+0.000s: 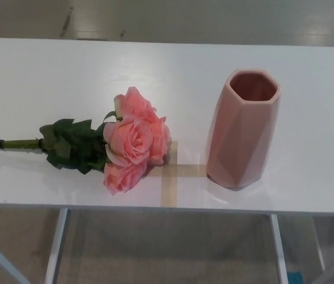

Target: Use the left hand to pick up the rose and then lift and insert it into the pink vase.

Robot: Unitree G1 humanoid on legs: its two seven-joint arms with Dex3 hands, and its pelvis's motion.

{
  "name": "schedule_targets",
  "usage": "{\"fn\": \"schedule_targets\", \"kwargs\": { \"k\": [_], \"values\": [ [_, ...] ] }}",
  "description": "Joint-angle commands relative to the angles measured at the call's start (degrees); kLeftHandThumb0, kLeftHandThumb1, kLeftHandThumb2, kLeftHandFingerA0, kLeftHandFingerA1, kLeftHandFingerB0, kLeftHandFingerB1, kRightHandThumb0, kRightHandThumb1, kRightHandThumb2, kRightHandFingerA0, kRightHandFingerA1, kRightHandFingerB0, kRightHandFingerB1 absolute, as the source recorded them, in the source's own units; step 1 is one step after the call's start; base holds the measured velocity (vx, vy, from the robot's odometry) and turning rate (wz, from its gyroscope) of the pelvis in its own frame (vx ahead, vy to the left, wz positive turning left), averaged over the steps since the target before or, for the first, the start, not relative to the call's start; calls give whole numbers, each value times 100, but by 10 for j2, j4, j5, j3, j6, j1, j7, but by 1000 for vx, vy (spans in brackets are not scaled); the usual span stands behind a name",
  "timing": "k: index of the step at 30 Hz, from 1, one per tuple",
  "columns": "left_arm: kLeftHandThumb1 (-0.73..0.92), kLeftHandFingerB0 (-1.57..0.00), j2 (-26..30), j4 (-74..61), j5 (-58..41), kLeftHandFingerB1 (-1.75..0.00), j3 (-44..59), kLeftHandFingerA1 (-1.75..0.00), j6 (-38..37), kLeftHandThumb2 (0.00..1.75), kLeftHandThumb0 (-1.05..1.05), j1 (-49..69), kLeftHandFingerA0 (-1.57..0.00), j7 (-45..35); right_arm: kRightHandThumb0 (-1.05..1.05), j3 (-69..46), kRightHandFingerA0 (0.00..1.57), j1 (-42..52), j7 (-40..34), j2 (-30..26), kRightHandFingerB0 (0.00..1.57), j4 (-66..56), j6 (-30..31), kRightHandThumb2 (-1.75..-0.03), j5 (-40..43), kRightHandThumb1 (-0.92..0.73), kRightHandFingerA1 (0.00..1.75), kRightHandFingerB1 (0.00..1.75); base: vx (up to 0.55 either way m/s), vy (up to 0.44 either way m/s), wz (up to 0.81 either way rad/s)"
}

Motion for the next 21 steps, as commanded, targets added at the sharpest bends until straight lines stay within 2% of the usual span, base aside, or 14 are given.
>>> {"fn": "schedule_targets", "kwargs": {
  "k": [1, 7, 8, 9, 11, 12, 16, 17, 18, 21],
  "values": [
    [37, -18, 146, -414, -196, -35, -126, -43, 111, 64, -51, 163, -27, -496, -16, 7, 74, 9, -9, -2, 60, 7, -7, -54, -3, -51, 52, 47, 0, 0, 0],
    [37, -21, 187, -588, -244, -36, -132, -44, 127, 65, -54, 218, -28, -466, -17, 9, 75, 9, -13, -4, 60, 8, -7, -55, -6, -52, 52, 47, 0, 0, 0],
    [42, -25, 192, -605, -251, -29, -131, -38, 129, 53, -49, 224, -33, -465, -17, 8, 75, 8, -13, -3, 60, 8, -7, -55, -5, -52, 52, 47, 0, 0, 0],
    [42, -25, 197, -625, -259, -29, -129, -38, 131, 53, -49, 230, -33, -465, -17, 7, 75, 7, -13, -2, 60, 8, -7, -55, -3, -52, 52, 47, 0, 0, 0],
    [42, -25, 202, -644, -269, -29, -128, -39, 136, 53, -49, 234, -33, -468, -17, 6, 75, 7, -13, -2, 60, 7, -7, -55, -2, -52, 53, 47, 0, 0, 0],
    [37, -23, 204, -652, -275, -36, -127, -44, 138, 64, -54, 235, -29, -471, -17, 6, 75, 7, -13, -2, 60, 7, -7, -55, -2, -52, 52, 47, 0, 0, 0],
    [38, -23, 217, -695, -304, -36, -124, -45, 149, 64, -54, 237, -30, -482, -17, 8, 75, 5, -14, -2, 60, 7, -6, -55, -4, -52, 52, 47, 0, 0, 0],
    [38, -23, 220, -704, -309, -36, -122, -45, 152, 64, -54, 240, -30, -482, -17, 9, 75, 5, -14, -3, 60, 7, -6, -55, -5, -52, 52, 47, 0, 0, 0],
    [42, -26, 227, -723, -322, -30, -115, -40, 155, 53, -49, 243, -33, -485, -17, 10, 75, 5, -13, -3, 60, 7, -5, -55, -6, -51, 52, 47, 0, 0, 0],
    [43, -26, 239, -762, -351, -30, -95, -39, 162, 53, -51, 252, -32, -486, -17, 11, 75, 6, -14, -3, 60, 6, -6, -55, -6, -51, 52, 47, 0, 0, 0]
  ]
}}
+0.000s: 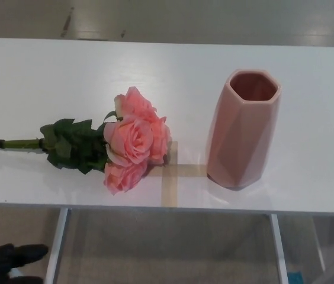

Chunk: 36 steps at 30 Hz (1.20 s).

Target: Use the left hand to pick up the rose and then lift and insert it into the pink vase.

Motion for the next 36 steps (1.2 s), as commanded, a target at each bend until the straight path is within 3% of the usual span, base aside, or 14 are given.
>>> {"fn": "schedule_targets", "kwargs": {
  "k": [1, 3, 4, 5, 7, 11, 15, 18, 21, 26, 27, 32, 33, 36],
  "values": [
    [43, -26, 129, -301, -249, -30, -10, -39, 110, 53, -52, 91, -31, -273, -17, 9, 74, 6, -13, -3, 60, 6, -6, -55, -6, -51, 52, 46, 0, 0, 0],
    [43, -26, 129, -325, -272, -30, 12, -38, 116, 53, -52, 99, -31, -261, -17, 11, 74, 6, -12, -3, 60, 7, -5, -55, -7, -51, 52, 46, 0, 0, 0],
    [21, -10, 119, -345, -291, -50, 37, -53, 114, 83, -26, 111, -13, -237, -17, 12, 74, 6, -14, -3, 60, 8, -6, -55, -8, -51, 52, 46, 0, 0, 0],
    [21, -9, 76, -381, -300, -49, 66, -52, 83, 83, -27, 132, -12, -170, -18, 14, 74, 8, -15, -3, 60, 8, -6, -55, -9, -51, 52, 46, 0, 0, 0],
    [21, -8, 43, -412, -300, -49, 90, -51, 60, 83, -28, 142, -10, -112, -18, 17, 75, 12, -14, -4, 60, 8, -8, -55, -11, -51, 52, 46, 0, 0, 0],
    [21, -6, 24, -429, -294, -49, 106, -51, 60, 82, -28, 130, -8, -71, -17, 15, 75, 13, -12, -4, 60, 8, -8, -55, -6, -51, 52, 46, 0, 0, 0],
    [21, -6, -17, -424, -234, -48, 101, -51, 58, 82, -28, 21, -8, 35, -17, 18, 74, 13, -11, -2, 60, 8, -9, -55, -6, -51, 52, 47, 0, 0, 0],
    [21, -6, -32, -429, -222, -48, 108, -51, 78, 82, -28, -1, -8, 45, -17, 19, 74, 13, -10, -3, 60, 7, -11, -55, -3, -51, 52, 47, 0, 0, 0],
    [21, -8, -58, -390, -65, -49, 87, -51, 67, 83, -28, -127, -10, 123, -15, 19, 74, 15, -11, -3, 60, 6, -15, -55, -1, -52, 52, 47, 0, 0, 0],
    [21, -8, -69, -381, -22, -49, 80, -51, 72, 83, -28, -154, -10, 135, -16, 20, 74, 14, -12, -3, 60, 6, -13, -55, -1, -52, 52, 47, 0, 0, 0],
    [21, -7, -64, -329, 88, -49, 46, -50, 62, 82, -28, -220, -7, 175, -17, 27, 74, 14, -18, -4, 60, 7, -11, -55, -9, -52, 52, 46, 0, 0, 0],
    [21, -5, -52, -252, 173, -48, 1, -50, 59, 82, -29, -293, -5, 201, -18, 29, 76, 13, -19, -4, 60, 8, -13, -55, -9, -52, 52, 46, 0, 0, 0],
    [45, -19, -50, -241, 184, -28, -5, -29, 56, 55, -58, -302, -21, 204, -17, 28, 76, 13, -18, -4, 60, 8, -13, -55, -8, -52, 52, 46, 0, 0, 0],
    [44, -19, -45, -205, 222, -29, -24, -28, 49, 55, -59, -326, -16, 217, -17, 27, 76, 12, -15, -4, 60, 8, -13, -55, -5, -52, 52, 47, 0, 0, 0]
  ]
}}
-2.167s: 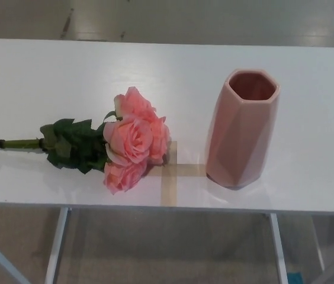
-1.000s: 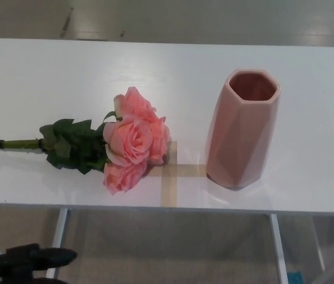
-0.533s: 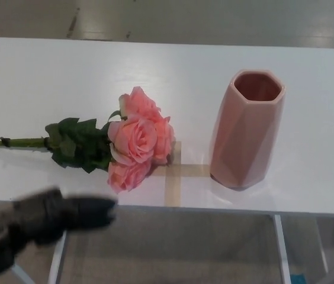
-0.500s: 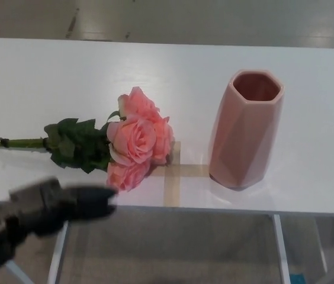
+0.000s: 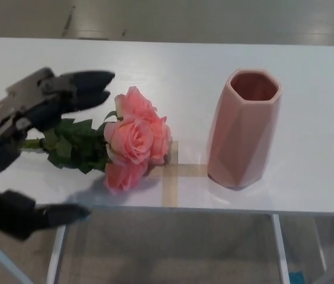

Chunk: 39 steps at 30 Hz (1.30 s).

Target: Use the left hand to pick up the rose and then lift and insert it into the pink vase.

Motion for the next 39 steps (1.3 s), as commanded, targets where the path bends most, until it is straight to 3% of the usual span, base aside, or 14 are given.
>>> {"fn": "schedule_targets", "kwargs": {
  "k": [1, 2, 6, 7, 8, 15, 26, 27, 28, 39],
  "values": [
    [44, -19, 15, 142, 278, -29, -83, -28, -10, 55, -59, -111, -16, 126, -17, 2, 76, 8, -7, -4, 60, 5, -6, -55, -2, -52, 52, 47, 0, 0, 0],
    [20, 0, 21, 161, 307, -46, -101, -48, 0, 81, -31, -126, 0, 135, -18, 4, 75, 8, -7, -5, 61, 5, -6, -54, -4, -52, 52, 47, 0, 0, 0],
    [20, 0, 25, 178, 325, -46, -115, -48, 0, 81, -31, -135, 0, 144, -18, 6, 75, 9, -9, -4, 61, 4, -9, -54, -7, -52, 51, 47, 0, 0, 0],
    [20, 0, 38, 204, 366, -46, -150, -49, 28, 81, -31, -155, 0, 144, -24, 4, 72, 9, -7, -4, 61, 4, -8, -64, -4, -48, 57, 53, 0, 0, 0],
    [39, -10, 42, 211, 376, -35, -160, -30, 36, 68, -61, -161, -7, 142, -25, 5, 72, 8, -6, -5, 61, 4, -7, -64, -4, -48, 57, 53, 0, 0, 0],
    [38, -11, 64, 261, 434, -35, -228, -24, 85, 67, -58, -205, -7, 117, -23, 4, 72, 9, -4, -5, 61, 4, -9, -63, -4, -49, 57, 53, 0, 0, 0],
    [38, -12, 73, 350, 493, -36, -303, -22, 85, 67, -58, -266, -8, 115, -21, 7, 73, 7, -4, -5, 61, 6, -8, -63, -6, -49, 57, 52, 0, 0, 0],
    [38, -12, 74, 358, 497, -36, -309, -22, 87, 67, -57, -274, -7, 115, -14, 7, 74, 7, -4, -4, 63, 5, -8, -54, -5, -52, 51, 47, 0, 0, 0],
    [38, -12, 74, 367, 498, -36, -314, -22, 87, 67, -57, -281, -7, 116, -20, 7, 73, 7, -5, -4, 61, 4, -9, -62, -6, -49, 57, 52, 0, 0, 0],
    [37, -11, 75, 404, 512, -36, -342, -21, 99, 67, -56, -318, -6, 111, -22, 13, 73, 9, -6, -4, 62, 3, -12, -63, -7, -49, 57, 52, 0, 0, 0]
  ]
}}
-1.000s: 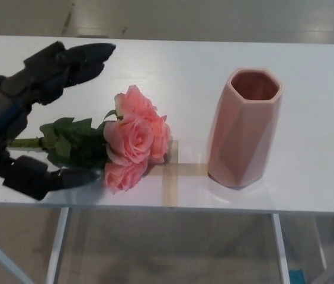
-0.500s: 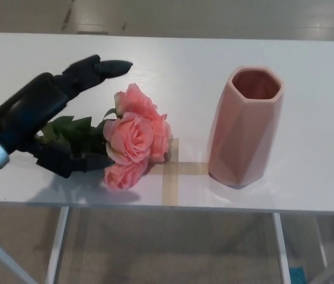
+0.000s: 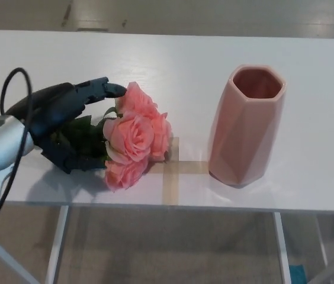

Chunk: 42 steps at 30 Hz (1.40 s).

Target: Use the left hand to pick up the rose and then lift and insert it into the pink vase.

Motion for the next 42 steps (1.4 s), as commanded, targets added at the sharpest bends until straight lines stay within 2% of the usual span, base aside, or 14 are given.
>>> {"fn": "schedule_targets", "kwargs": {
  "k": [1, 6, 7, 9, 18, 19, 20, 25, 26, 28, 29, 34, 35, 42],
  "values": [
    [37, -11, 15, 55, 126, -36, -42, -20, 27, 67, -55, -44, -7, 21, -22, 4, 73, 11, -6, -4, 61, 3, -11, -63, -5, -49, 57, 52, 0, 0, 0],
    [37, -11, 16, 75, 138, -36, -47, -21, 23, 67, -55, -60, -6, 23, -20, 4, 73, 11, -3, -5, 61, 3, -12, -62, -3, -49, 56, 52, 0, 0, 0],
    [43, -15, 16, 80, 140, -28, -48, -25, 21, 54, -53, -62, -5, 26, -21, 5, 73, 11, -3, -5, 61, 4, -11, -62, -3, -49, 56, 52, 0, 0, 0],
    [37, -10, 14, 75, 146, -35, -45, -21, 24, 67, -55, -61, -7, 29, -21, 5, 73, 12, -5, -4, 61, 4, -9, -63, -2, -49, 56, 52, 0, 0, 0],
    [38, -10, 1, 87, 166, -34, -40, -20, 22, 65, -57, -65, -7, 32, -12, 1, 73, 11, 1, -5, 62, 7, -9, -55, 2, -53, 51, 47, 0, 0, 0],
    [43, -14, -3, 87, 167, -28, -42, -25, 24, 54, -52, -66, -4, 30, -13, 0, 73, 12, -2, -3, 62, 6, -11, -55, 3, -53, 51, 47, 0, 0, 0],
    [34, -11, -7, 87, 168, -41, -42, -23, 27, 73, -50, -66, 0, 27, -13, 1, 73, 12, -6, -2, 62, 6, -11, -55, 1, -53, 51, 47, 0, 0, 0],
    [35, -11, -15, 90, 171, -40, -38, -21, 26, 73, -51, -65, 0, 22, -14, 1, 73, 11, -6, -1, 62, 5, -11, -55, 2, -53, 51, 47, 0, 0, 0],
    [41, -13, -19, 82, 173, -28, -39, -19, 33, 56, -54, -62, -4, 17, -15, 2, 74, 12, -7, 0, 62, 5, -11, -55, 1, -52, 51, 47, 0, 0, 0],
    [35, -11, -25, 89, 176, -37, -42, -19, 34, 73, -52, -63, 0, 19, -22, 4, 73, 10, -5, -2, 61, 6, -9, -63, -1, -49, 57, 52, 0, 0, 0],
    [41, -13, -27, 90, 177, -28, -42, -19, 34, 55, -53, -62, -4, 20, -22, 4, 73, 10, -4, -2, 61, 6, -9, -63, -1, -49, 57, 53, 0, 0, 0],
    [41, -13, -32, 94, 182, -28, -41, -19, 33, 55, -53, -61, -4, 20, -22, 2, 73, 10, -2, -3, 61, 6, -10, -63, 1, -49, 57, 53, 0, 0, 0],
    [35, -12, -36, 106, 184, -37, -45, -20, 30, 73, -51, -61, 0, 24, -15, 1, 75, 12, -2, -2, 63, 6, -11, -55, 3, -53, 52, 47, 0, 0, 0],
    [34, -9, -58, 161, 190, -37, -49, -21, 24, 73, -51, -77, -1, 33, -16, -4, 74, 12, 0, -1, 62, 5, -14, -55, 7, -53, 52, 47, 0, 0, 0]
  ]
}}
